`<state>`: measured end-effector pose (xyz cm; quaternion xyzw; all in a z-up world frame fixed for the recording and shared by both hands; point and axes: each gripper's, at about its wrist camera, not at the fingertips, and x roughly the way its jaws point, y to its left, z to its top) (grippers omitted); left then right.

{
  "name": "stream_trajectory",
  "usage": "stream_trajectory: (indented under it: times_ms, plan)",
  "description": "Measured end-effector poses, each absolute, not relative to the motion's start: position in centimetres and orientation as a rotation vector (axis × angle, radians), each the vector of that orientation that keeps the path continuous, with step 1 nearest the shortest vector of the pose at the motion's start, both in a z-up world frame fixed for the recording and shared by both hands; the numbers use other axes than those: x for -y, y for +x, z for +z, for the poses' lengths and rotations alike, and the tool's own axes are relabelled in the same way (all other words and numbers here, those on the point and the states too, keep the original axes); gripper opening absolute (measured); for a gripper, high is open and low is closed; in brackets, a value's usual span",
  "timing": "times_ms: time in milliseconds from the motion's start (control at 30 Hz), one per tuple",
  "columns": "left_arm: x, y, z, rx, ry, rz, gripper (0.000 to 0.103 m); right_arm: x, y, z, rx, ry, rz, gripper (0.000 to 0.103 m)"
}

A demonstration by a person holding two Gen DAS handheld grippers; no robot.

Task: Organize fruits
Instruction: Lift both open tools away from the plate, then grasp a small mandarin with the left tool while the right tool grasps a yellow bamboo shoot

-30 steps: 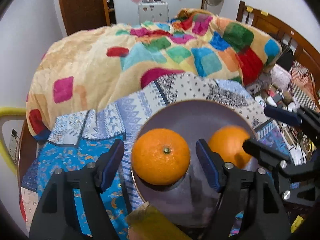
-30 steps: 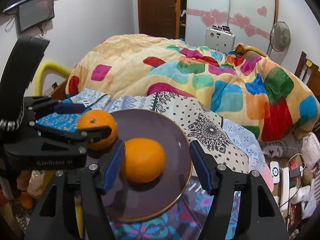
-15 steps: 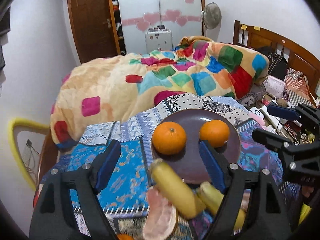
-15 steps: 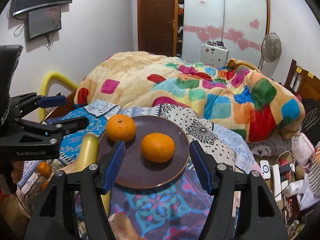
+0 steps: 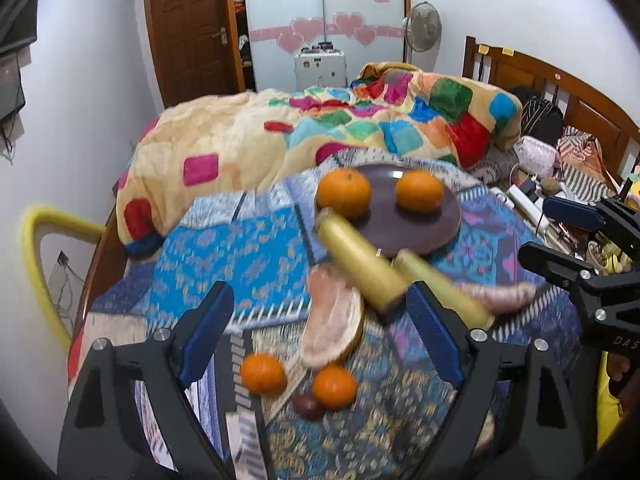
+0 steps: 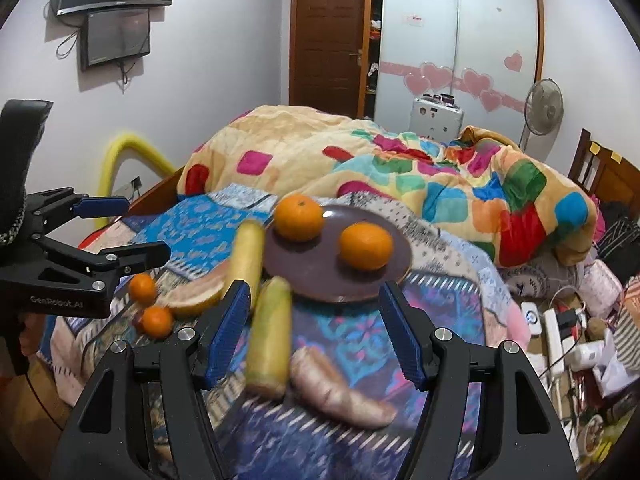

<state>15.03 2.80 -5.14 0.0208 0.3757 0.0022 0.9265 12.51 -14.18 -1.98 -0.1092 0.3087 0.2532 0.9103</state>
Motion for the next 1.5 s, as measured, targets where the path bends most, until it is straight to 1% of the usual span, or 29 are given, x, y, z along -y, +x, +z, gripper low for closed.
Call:
stream_trajectory:
  times_ms: [200,400,433,467,500,533,600,667,733,800,833,867,933,1033,1067,1100,1133,1500]
  plan:
    - [-3.7,12.6,-8.2,-0.814,0.028,0.022,0.089,13.9,10.2,-4.9,-0.678,-0.206,0.541,0.063]
    - [-3.4,11.1,-10.7,-0.836,0.026,-0.012,0.088,14.1,10.0,-8.3,-0.754,-0.145,0.543,0.063]
    - [-3.3,11.1,-10.9,-0.836,0.029,-0.018,0.086,14.0,10.1,-8.8,-0.766,-0.139,0.547,0.063]
    - [-3.2,11.1,-11.1,-0.836,0.031,-0.024,0.083,13.8,10.2,-9.1,-0.774,-0.137,0.552,0.059]
    - [-3.1,11.1,-11.2,-0.837,0.033,-0.032,0.081,13.7,10.4,-9.2,-0.779,-0.137,0.552,0.058]
    - [-3.0,11.2,-11.4,-0.839,0.035,-0.041,0.079,13.5,10.6,-9.3,-0.782,-0.137,0.552,0.057]
    - [-2.9,11.5,-11.8,-0.843,0.045,-0.046,0.071,13.3,10.9,-9.4,-0.781,-0.131,0.553,0.057]
    - [-2.9,11.9,-12.2,-0.854,0.055,-0.05,0.066,13.1,11.4,-9.4,-0.779,-0.125,0.551,0.057]
    - [-3.0,12.2,-12.6,-0.862,0.052,-0.057,0.063,12.9,11.7,-9.5,-0.777,-0.124,0.549,0.057]
    - [-3.2,12.5,-12.9,-0.87,0.042,-0.064,0.056,12.6,11.9,-9.7,-0.778,-0.124,0.549,0.054]
    - [-3.2,12.6,-13.1,-0.869,0.039,-0.07,0.054,12.5,11.9,-9.8,-0.779,-0.124,0.548,0.049]
    - [-3.2,12.7,-13.2,-0.872,0.038,-0.074,0.049,12.4,11.9,-10.0,-0.781,-0.124,0.545,0.043]
    - [-3.2,12.8,-13.2,-0.868,0.04,-0.074,0.047,12.5,12.0,-10.2,-0.786,-0.12,0.543,0.035]
    - [-3.1,12.9,-13.1,-0.859,0.046,-0.076,0.043,12.9,12.0,-10.2,-0.794,-0.096,0.554,0.034]
    - [-3.1,12.9,-13.1,-0.853,0.05,-0.075,0.041,13.0,11.9,-10.2,-0.796,-0.093,0.555,0.034]
    - [-3.0,12.9,-13.0,-0.849,0.054,-0.071,0.035,13.1,11.8,-10.1,-0.798,-0.092,0.556,0.034]
    - [-3.0,12.9,-12.8,-0.844,0.056,-0.073,0.033,13.2,11.5,-10.1,-0.799,-0.092,0.557,0.034]
    - [-3.3,10.7,-10.7,-0.818,0.041,-0.083,0.033,14.5,8.8,-9.5,-0.815,-0.128,0.557,0.034]
